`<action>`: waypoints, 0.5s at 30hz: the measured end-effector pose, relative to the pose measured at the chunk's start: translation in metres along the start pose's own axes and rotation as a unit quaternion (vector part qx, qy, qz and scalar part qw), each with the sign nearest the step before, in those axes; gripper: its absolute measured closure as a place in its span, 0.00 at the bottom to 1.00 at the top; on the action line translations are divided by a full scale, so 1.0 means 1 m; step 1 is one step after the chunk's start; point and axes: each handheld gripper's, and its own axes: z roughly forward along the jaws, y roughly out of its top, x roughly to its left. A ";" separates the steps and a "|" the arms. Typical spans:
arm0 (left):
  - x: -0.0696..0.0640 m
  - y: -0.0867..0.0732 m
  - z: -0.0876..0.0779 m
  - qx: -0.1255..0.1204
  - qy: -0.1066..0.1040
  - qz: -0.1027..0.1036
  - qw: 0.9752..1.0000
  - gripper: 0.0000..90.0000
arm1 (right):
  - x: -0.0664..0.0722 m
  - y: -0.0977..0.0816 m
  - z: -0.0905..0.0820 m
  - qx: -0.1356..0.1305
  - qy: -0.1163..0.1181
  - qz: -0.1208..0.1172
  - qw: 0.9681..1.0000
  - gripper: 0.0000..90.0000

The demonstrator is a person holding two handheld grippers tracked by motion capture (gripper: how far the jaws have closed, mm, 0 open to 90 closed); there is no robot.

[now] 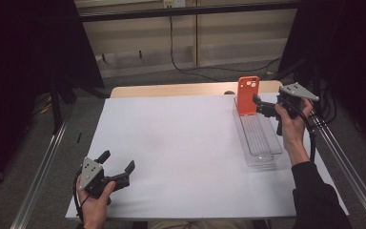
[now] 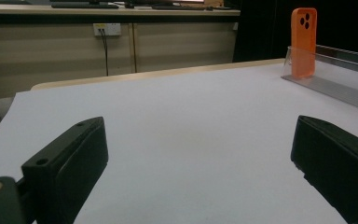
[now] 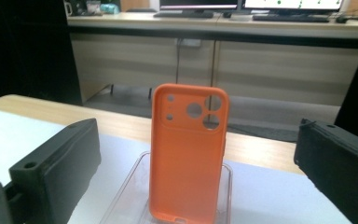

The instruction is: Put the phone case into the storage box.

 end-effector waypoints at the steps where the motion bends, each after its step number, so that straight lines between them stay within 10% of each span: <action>1: 0.000 0.000 0.000 0.000 0.000 0.000 1.000 0.04 | 0.000 0.000 -0.002 -0.001 0.001 -0.001 1.000 0.00; 15: 0.000 0.001 -0.003 -0.007 0.007 -0.004 1.000 0.04 | 0.005 -0.013 -0.026 -0.023 0.022 -0.006 0.999 0.00</action>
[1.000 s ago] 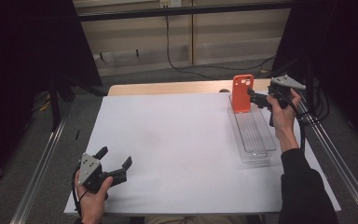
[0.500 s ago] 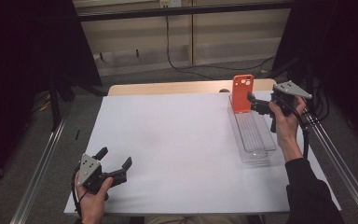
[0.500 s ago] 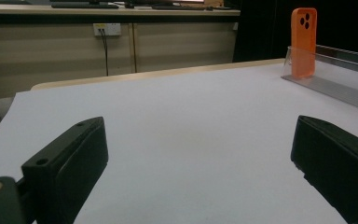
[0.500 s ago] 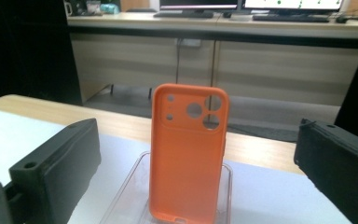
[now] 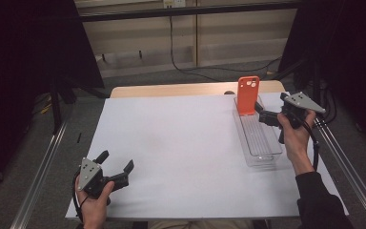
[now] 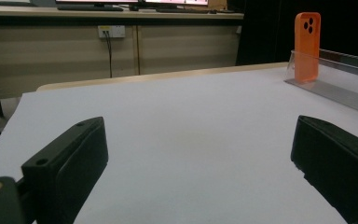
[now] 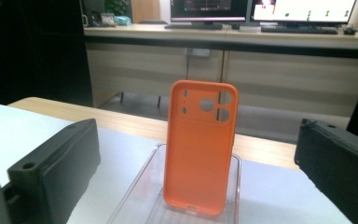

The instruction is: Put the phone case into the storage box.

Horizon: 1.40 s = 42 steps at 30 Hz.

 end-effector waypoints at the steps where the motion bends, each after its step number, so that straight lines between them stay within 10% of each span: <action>1: 0.000 0.000 0.000 -0.001 -0.002 -0.002 1.000 0.04 | 0.001 -0.002 -0.003 -0.003 0.004 0.000 1.000 0.00; 25: -0.001 0.001 -0.003 -0.009 -0.004 0.003 1.000 0.04 | 0.027 -0.019 -0.053 -0.030 0.039 -0.020 0.999 0.00; 42: -0.001 0.001 -0.007 -0.012 0.007 0.004 1.000 0.04 | 0.039 -0.045 -0.088 -0.030 0.011 -0.011 0.999 0.00</action>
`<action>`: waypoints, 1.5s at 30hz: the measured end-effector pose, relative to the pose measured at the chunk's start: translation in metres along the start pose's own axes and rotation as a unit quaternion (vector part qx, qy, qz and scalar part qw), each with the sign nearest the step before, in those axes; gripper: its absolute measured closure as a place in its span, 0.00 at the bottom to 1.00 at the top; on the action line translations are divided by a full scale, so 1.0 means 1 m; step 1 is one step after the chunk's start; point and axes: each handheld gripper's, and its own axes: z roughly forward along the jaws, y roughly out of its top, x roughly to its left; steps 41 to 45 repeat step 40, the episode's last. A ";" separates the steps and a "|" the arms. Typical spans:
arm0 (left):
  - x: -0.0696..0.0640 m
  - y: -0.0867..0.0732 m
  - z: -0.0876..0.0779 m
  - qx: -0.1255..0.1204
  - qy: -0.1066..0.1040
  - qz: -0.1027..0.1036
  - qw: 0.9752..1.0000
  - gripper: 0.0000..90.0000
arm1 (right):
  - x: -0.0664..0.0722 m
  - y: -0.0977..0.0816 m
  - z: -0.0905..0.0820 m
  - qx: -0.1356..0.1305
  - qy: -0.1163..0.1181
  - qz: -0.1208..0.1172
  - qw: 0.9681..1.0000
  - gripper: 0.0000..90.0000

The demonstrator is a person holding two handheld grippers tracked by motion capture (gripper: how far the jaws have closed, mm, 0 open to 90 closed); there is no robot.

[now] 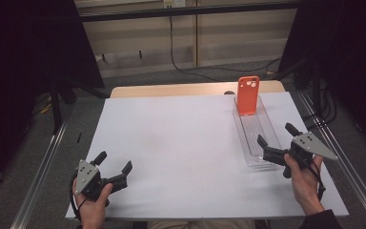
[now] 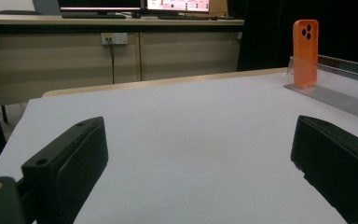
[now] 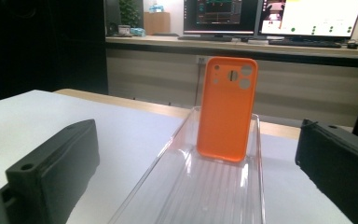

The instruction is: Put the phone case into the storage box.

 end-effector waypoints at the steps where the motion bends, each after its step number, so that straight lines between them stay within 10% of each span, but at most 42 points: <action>1: 0.000 0.000 0.000 -0.001 0.003 -0.002 1.000 0.04 | 0.001 -0.001 -0.002 0.000 -0.002 -0.002 1.000 0.00; 29: 0.001 -0.005 -0.006 0.017 0.020 0.008 1.000 0.04 | 0.022 -0.030 -0.050 -0.001 0.004 -0.019 1.000 0.00; 45: 0.000 -0.006 -0.004 0.021 0.012 0.008 1.000 0.04 | 0.021 -0.033 -0.048 0.000 0.016 -0.014 1.000 0.00</action>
